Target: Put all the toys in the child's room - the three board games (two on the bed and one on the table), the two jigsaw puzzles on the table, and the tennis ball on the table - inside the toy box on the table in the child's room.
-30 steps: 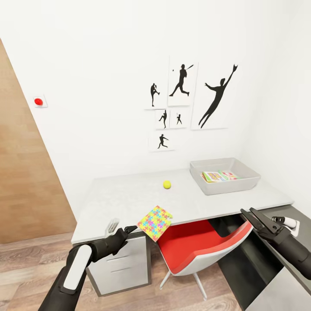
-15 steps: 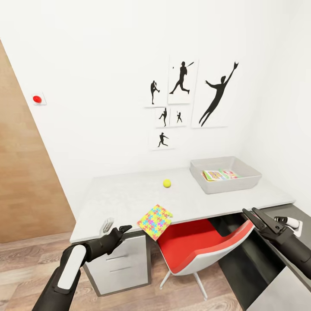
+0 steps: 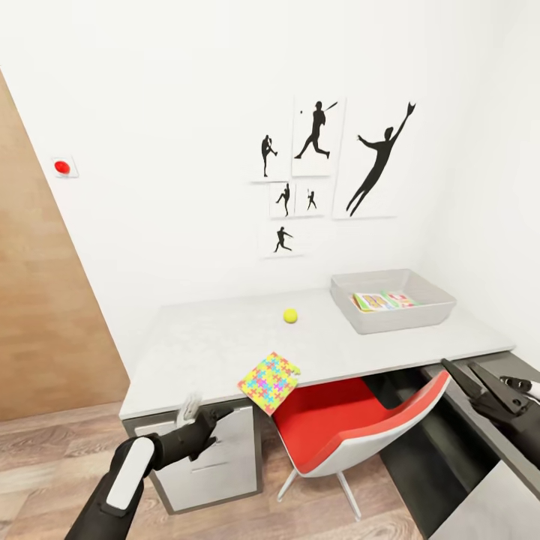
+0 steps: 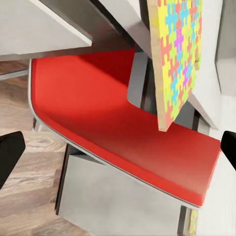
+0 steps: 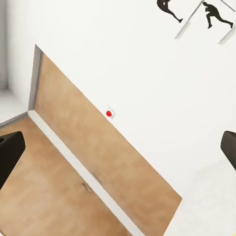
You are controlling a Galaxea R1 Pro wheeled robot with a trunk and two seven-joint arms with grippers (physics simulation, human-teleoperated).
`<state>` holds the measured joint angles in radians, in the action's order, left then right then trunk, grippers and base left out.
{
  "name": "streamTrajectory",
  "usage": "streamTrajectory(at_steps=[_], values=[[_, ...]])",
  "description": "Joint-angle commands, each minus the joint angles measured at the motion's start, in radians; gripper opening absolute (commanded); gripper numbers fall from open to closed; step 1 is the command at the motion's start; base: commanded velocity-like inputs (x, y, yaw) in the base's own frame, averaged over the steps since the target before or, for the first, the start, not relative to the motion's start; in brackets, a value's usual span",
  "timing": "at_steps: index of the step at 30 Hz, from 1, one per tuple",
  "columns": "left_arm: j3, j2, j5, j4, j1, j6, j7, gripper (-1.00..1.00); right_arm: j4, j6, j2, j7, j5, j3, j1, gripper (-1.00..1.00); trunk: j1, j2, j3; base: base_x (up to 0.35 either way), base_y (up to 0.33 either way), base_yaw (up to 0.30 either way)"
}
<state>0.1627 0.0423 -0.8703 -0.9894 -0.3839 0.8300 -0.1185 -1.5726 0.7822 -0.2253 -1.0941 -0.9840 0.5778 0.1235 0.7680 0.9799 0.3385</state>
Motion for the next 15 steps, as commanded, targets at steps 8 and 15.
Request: streamTrajectory(at_steps=[8,15], values=[[-0.004,0.004,0.013,0.005,-0.001,0.008,-0.048,1.0,0.0,0.005,0.0,-0.003,-0.004,0.002,0.001,1.0,0.012,0.022,0.011,0.0,0.0,0.0],[-0.038,0.004,0.018,0.002,-0.001,0.006,-0.05,1.0,0.0,0.004,0.0,-0.003,-0.004,0.002,0.001,1.0,0.012,0.022,0.011,0.061,-0.008,0.0]])
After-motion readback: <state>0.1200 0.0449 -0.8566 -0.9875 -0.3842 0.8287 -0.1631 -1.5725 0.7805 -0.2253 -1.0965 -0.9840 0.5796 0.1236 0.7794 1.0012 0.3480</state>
